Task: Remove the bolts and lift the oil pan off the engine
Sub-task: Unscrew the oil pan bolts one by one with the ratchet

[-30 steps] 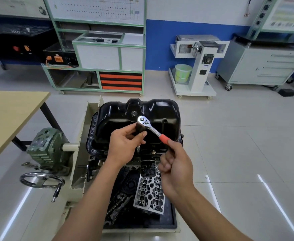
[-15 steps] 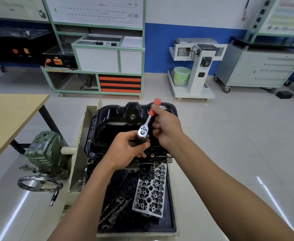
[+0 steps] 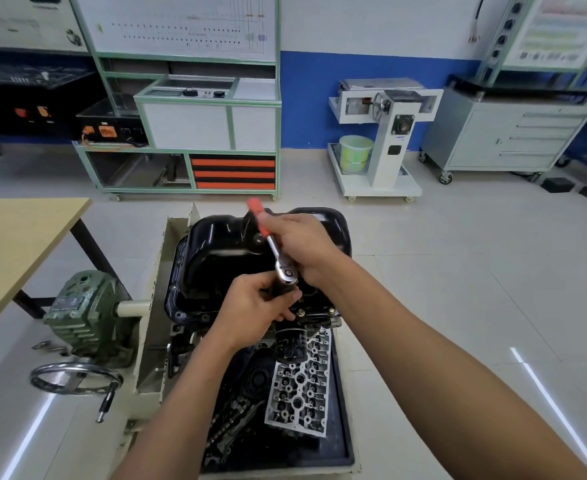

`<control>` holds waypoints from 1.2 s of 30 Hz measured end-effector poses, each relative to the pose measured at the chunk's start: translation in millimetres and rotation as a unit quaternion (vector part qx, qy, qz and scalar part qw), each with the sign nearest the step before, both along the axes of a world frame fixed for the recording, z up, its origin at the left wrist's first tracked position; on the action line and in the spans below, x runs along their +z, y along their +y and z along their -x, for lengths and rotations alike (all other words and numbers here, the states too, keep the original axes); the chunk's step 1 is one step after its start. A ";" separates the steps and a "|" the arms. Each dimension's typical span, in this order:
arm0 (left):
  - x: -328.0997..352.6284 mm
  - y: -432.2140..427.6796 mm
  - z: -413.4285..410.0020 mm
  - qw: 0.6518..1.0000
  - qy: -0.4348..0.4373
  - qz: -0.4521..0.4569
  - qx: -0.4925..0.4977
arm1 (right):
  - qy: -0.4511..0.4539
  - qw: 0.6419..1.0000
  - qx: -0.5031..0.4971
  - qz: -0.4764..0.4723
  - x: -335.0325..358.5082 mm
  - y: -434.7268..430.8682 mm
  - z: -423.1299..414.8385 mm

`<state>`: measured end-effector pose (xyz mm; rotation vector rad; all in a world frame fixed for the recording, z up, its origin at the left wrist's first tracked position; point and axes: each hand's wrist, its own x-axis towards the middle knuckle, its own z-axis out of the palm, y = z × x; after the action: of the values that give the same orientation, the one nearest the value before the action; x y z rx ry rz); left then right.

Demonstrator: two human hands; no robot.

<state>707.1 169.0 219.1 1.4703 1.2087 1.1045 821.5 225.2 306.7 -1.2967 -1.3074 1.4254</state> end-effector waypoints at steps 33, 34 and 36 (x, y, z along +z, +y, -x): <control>26.2 0.3 18.5 0.998 0.003 -0.009 -0.064 | 0.275 0.937 -0.181 0.116 -21.0 -21.9 -34.3; 26.1 0.7 17.7 0.998 0.006 -0.008 -0.062 | 0.253 0.946 -0.167 0.114 -17.2 -14.5 -26.3; 25.4 1.3 16.9 0.998 0.016 -0.004 -0.063 | 0.186 0.969 -0.119 0.107 -10.2 -4.0 -12.4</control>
<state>690.2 170.3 244.6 1.5535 1.1200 1.0047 833.9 221.2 296.6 -1.2007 -0.7421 1.5735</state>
